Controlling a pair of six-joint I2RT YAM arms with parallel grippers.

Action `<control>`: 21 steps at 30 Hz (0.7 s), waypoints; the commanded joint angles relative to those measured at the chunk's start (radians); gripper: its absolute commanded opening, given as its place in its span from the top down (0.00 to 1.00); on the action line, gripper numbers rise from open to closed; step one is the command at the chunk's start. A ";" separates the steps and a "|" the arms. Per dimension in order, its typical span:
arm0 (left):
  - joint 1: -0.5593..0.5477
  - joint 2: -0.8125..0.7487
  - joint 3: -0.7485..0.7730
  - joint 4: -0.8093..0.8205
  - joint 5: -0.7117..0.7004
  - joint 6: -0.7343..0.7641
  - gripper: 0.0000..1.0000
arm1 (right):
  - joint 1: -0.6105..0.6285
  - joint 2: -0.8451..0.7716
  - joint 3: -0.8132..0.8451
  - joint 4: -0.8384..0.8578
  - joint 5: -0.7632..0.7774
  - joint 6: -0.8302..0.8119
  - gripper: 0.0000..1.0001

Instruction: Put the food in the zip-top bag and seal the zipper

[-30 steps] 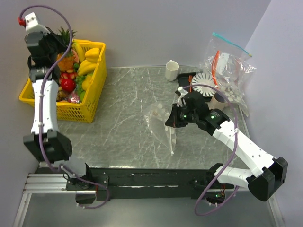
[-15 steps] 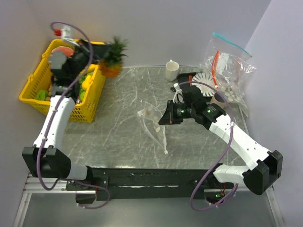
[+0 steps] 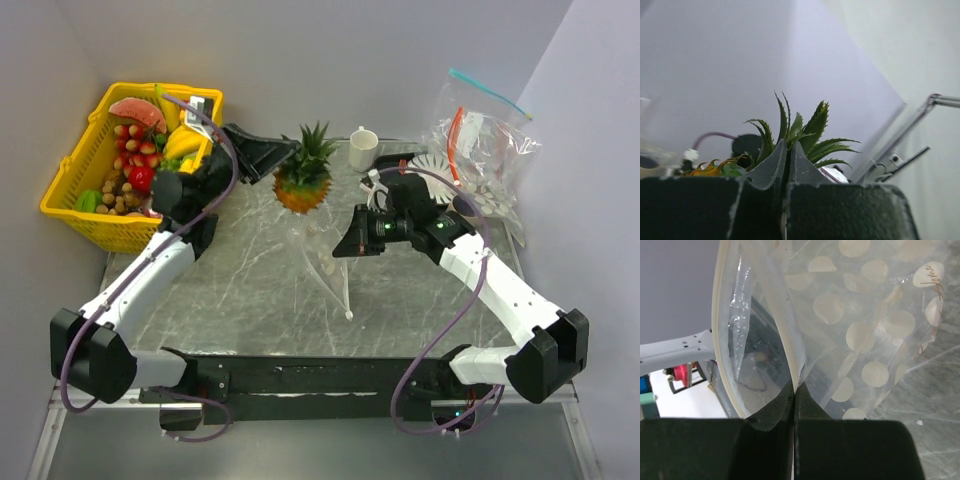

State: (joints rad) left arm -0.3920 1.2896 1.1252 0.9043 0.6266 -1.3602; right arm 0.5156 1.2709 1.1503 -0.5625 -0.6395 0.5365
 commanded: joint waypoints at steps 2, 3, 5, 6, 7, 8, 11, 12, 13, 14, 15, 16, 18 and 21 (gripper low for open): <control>-0.083 0.007 -0.059 0.298 -0.021 -0.145 0.99 | -0.012 -0.011 0.083 0.050 -0.074 0.019 1.00; -0.108 0.005 -0.061 0.291 -0.025 -0.139 0.99 | -0.012 -0.010 0.088 0.043 -0.072 0.017 1.00; -0.134 0.002 -0.050 0.277 -0.034 -0.113 0.99 | -0.017 -0.005 0.098 0.036 -0.068 0.014 1.00; -0.162 0.001 -0.044 0.257 -0.037 -0.105 0.99 | -0.022 -0.004 0.101 0.036 -0.074 0.014 1.00; -0.175 0.000 -0.042 0.248 -0.042 -0.093 0.99 | -0.032 -0.007 0.104 0.036 -0.080 0.019 1.00; -0.189 0.002 -0.047 0.246 -0.051 -0.089 0.99 | -0.038 -0.007 0.104 0.044 -0.089 0.022 1.00; -0.252 -0.001 -0.112 0.268 -0.089 -0.071 0.99 | -0.060 -0.022 0.115 0.059 -0.124 0.039 1.00; -0.258 -0.001 -0.128 0.275 -0.100 -0.065 0.99 | -0.063 -0.025 0.121 0.055 -0.129 0.040 1.00; -0.261 0.000 -0.145 0.292 -0.113 -0.056 0.99 | -0.065 -0.033 0.135 0.049 -0.129 0.039 1.00; -0.266 0.002 -0.180 0.304 -0.128 -0.053 0.99 | -0.068 -0.036 0.143 0.043 -0.132 0.039 1.00; -0.266 0.002 -0.194 0.318 -0.134 -0.051 0.99 | -0.069 -0.039 0.150 0.027 -0.137 0.036 1.00; -0.266 0.004 -0.208 0.338 -0.139 -0.045 0.99 | -0.071 -0.044 0.160 0.023 -0.146 0.036 1.00; -0.266 0.007 -0.240 0.337 -0.152 -0.016 0.99 | -0.081 -0.051 0.163 0.019 -0.160 0.037 1.00; -0.266 -0.012 -0.265 0.243 -0.163 0.079 0.99 | -0.106 -0.077 0.161 0.018 -0.175 0.049 1.00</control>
State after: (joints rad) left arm -0.6521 1.3041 0.8898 1.1740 0.4927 -1.4132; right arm 0.4320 1.2560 1.2503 -0.5648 -0.7486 0.5610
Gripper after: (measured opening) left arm 0.032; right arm 0.010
